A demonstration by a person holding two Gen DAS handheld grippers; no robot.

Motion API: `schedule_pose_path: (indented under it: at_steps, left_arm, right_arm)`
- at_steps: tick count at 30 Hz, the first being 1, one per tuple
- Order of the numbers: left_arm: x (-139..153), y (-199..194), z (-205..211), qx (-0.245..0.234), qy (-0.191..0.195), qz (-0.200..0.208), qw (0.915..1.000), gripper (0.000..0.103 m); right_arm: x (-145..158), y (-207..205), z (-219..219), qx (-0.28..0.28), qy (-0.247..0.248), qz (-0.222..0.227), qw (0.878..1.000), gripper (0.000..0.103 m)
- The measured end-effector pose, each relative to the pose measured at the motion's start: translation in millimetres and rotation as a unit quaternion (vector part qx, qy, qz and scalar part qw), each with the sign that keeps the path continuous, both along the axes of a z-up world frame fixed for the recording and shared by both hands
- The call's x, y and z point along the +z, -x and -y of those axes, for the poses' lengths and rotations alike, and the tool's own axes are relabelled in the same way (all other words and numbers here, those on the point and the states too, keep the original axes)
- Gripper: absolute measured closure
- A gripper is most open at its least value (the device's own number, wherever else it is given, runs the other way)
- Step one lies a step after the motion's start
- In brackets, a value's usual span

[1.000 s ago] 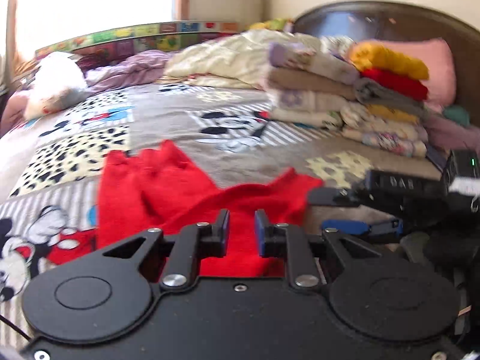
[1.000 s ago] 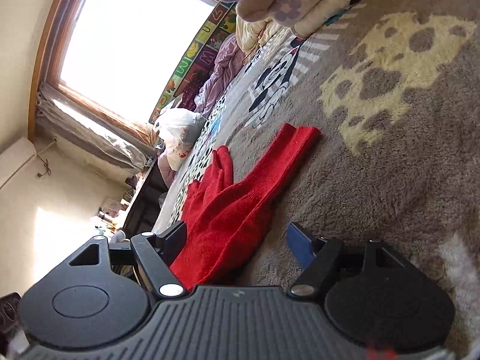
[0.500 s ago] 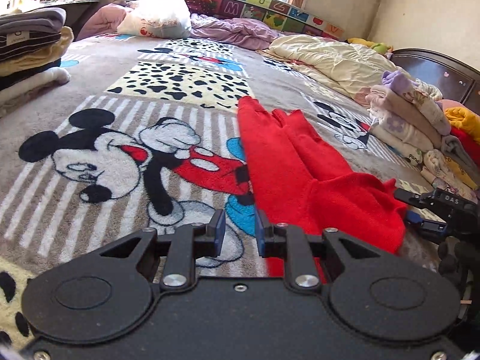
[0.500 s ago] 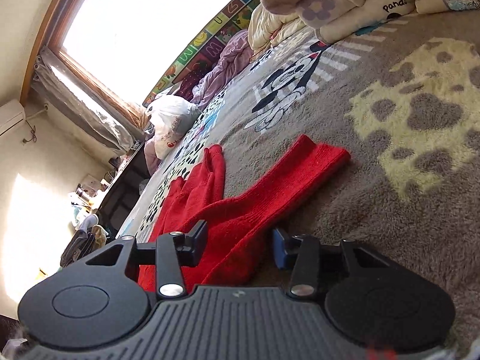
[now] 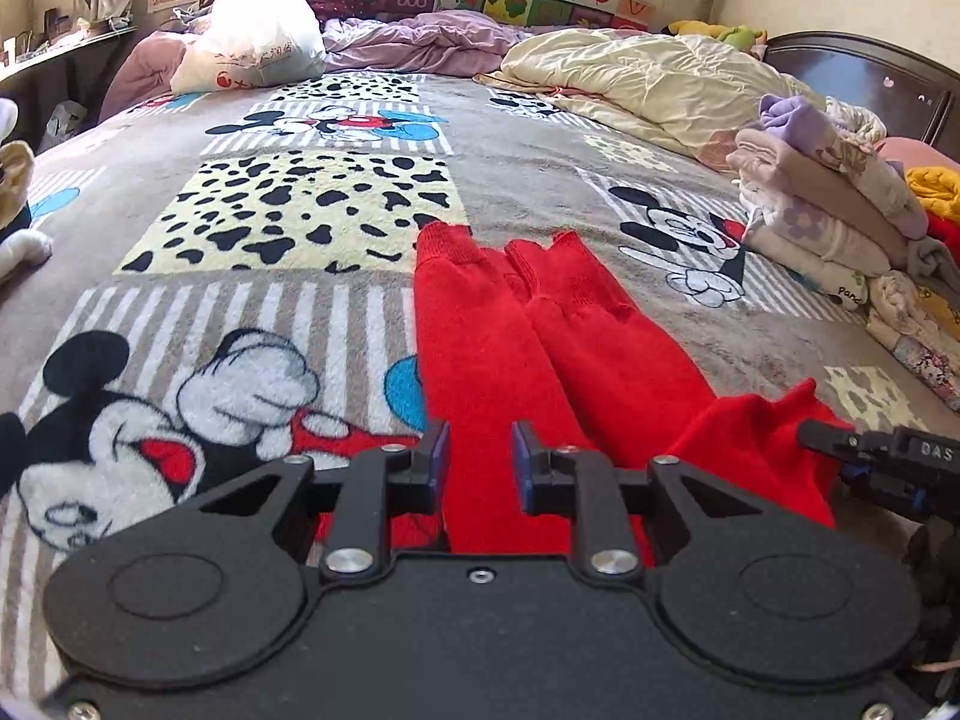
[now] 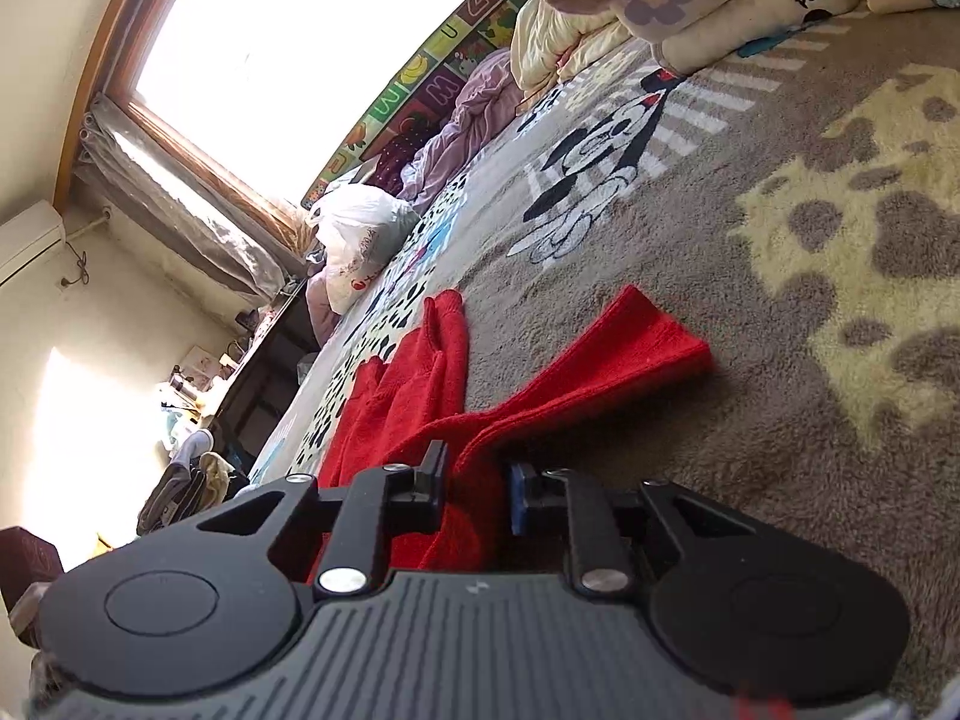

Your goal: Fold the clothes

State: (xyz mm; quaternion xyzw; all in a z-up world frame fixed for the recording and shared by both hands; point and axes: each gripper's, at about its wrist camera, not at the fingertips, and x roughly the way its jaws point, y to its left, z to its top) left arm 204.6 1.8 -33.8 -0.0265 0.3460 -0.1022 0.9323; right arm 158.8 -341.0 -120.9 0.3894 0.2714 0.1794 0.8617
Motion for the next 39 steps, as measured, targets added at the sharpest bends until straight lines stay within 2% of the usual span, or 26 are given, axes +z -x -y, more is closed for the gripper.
schedule_pose_path:
  at_steps: [4, 9, 19, 21, 24, 28, 34, 35, 37, 39]
  left_arm:
    - [-4, -35, 4, 0.017, -0.011, -0.006, 0.9998, 0.083]
    - [-9, -68, 2, 0.035, -0.004, -0.016, 0.9992, 0.083]
    - [-16, -121, 17, 0.040, -0.023, -0.031, 0.9985, 0.083]
    - [-16, -127, 19, 0.039, -0.015, -0.038, 0.9984, 0.083]
    - [-14, -132, 21, 0.040, 0.006, -0.044, 0.9982, 0.073]
    - [-13, -138, 30, 0.045, -0.006, -0.040, 0.9982, 0.072]
    - [-23, -150, 46, 0.049, -0.049, -0.049, 0.9964, 0.072]
    - [-25, -152, 46, 0.053, -0.054, -0.050, 0.9959, 0.073]
    - [-25, -153, 46, 0.057, -0.065, -0.048, 0.9951, 0.089]
    - [-24, -151, 44, 0.058, -0.077, -0.041, 0.9945, 0.099]
  right_arm:
    - [1, 0, -1, 0.005, 0.003, 0.002, 1.000, 0.080]
    - [1, -2, -2, 0.013, -0.001, 0.000, 1.000, 0.080]
    - [-1, -4, -2, 0.024, -0.013, -0.001, 1.000, 0.080]
    - [-1, -5, -3, 0.026, -0.013, -0.001, 1.000, 0.080]
    - [-1, -5, -4, 0.030, -0.014, -0.001, 0.999, 0.080]
    - [0, -5, -4, 0.034, -0.020, 0.003, 0.999, 0.080]
    - [1, -5, -4, 0.034, -0.023, 0.003, 0.999, 0.080]
    - [1, -5, -4, 0.034, -0.023, 0.003, 0.999, 0.080]
    - [3, -4, -4, 0.038, -0.024, 0.011, 0.999, 0.080]
    - [7, -2, -5, 0.044, -0.025, 0.022, 0.998, 0.080]
